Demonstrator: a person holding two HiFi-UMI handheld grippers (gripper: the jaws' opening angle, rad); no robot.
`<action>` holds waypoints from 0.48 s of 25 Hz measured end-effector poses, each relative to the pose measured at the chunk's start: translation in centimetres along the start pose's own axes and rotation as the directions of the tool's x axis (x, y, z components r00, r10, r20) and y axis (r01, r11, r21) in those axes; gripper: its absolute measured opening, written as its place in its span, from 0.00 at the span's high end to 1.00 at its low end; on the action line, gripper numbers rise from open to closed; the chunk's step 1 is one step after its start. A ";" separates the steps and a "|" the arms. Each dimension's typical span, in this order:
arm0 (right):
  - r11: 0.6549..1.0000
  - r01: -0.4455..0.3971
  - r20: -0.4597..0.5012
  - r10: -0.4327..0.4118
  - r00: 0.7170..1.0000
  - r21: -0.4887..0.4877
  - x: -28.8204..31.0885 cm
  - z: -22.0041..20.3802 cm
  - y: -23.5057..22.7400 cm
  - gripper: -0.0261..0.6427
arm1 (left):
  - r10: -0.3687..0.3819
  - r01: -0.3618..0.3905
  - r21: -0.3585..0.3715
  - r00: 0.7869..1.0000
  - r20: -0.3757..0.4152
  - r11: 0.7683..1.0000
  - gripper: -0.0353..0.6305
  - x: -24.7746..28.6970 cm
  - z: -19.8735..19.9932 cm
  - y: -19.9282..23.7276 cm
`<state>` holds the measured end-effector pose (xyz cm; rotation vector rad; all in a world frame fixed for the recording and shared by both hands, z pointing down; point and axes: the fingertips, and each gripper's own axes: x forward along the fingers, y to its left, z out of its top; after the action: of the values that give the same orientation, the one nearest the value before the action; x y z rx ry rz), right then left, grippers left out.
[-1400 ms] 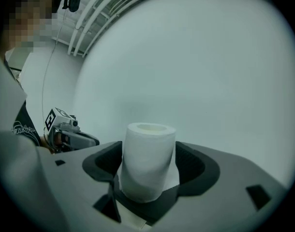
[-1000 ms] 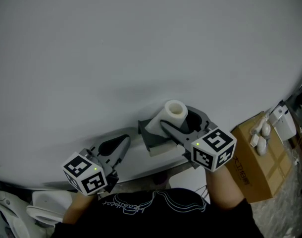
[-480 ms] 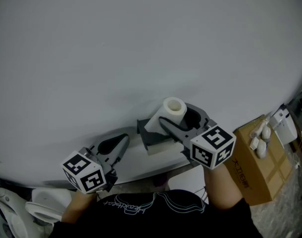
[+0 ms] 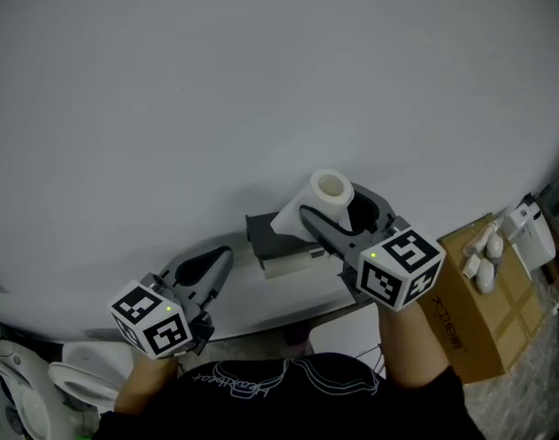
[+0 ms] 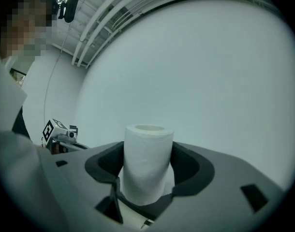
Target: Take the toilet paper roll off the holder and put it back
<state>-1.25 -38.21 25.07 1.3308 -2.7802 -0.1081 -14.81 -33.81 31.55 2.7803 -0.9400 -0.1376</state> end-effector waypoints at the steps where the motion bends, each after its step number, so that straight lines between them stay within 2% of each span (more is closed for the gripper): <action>1: 1.000 0.001 0.007 -0.001 1.000 0.001 -0.2 0.2 0.2 0.52 | 0.004 -0.004 -0.002 1.000 0.001 1.000 0.94 -0.2 0.0 -0.1; 12: 1.000 0.025 0.077 -0.026 0.997 0.017 -7.4 2.2 -1.4 0.52 | 0.021 -0.021 0.018 1.000 -0.004 1.000 0.94 0.6 -0.2 -5.8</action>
<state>4.30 -33.29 22.61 1.3949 -2.8338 -0.1408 -10.85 -29.62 30.45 2.7851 -0.9738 -0.1203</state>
